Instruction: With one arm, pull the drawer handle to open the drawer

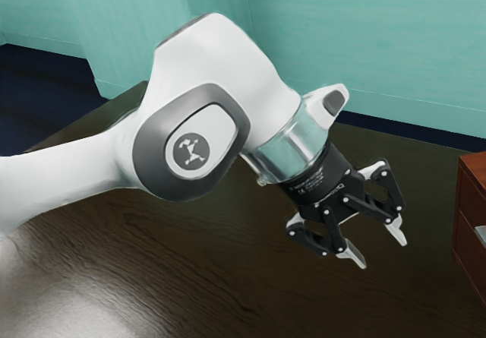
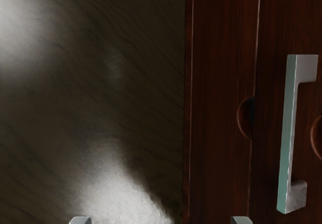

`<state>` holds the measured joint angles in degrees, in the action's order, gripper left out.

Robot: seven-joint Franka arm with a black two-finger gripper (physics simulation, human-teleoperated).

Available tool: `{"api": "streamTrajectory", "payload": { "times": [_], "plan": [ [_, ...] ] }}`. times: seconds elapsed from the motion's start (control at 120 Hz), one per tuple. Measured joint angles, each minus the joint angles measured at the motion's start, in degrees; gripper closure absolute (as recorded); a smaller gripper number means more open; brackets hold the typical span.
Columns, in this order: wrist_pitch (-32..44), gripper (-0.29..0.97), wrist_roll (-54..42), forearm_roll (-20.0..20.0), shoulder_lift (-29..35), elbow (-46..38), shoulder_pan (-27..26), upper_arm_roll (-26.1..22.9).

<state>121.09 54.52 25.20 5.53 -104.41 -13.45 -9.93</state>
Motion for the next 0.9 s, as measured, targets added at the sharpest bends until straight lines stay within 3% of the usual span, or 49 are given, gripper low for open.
{"api": "streamTrajectory", "payload": {
  "times": [0.325,0.9],
  "plan": [
    [10.4,0.38,3.5,-6.5,-1.0,-0.2,1.1,-0.3],
    [18.5,0.41,7.6,-6.9,-7.3,0.5,2.2,-4.7]
  ]
}}
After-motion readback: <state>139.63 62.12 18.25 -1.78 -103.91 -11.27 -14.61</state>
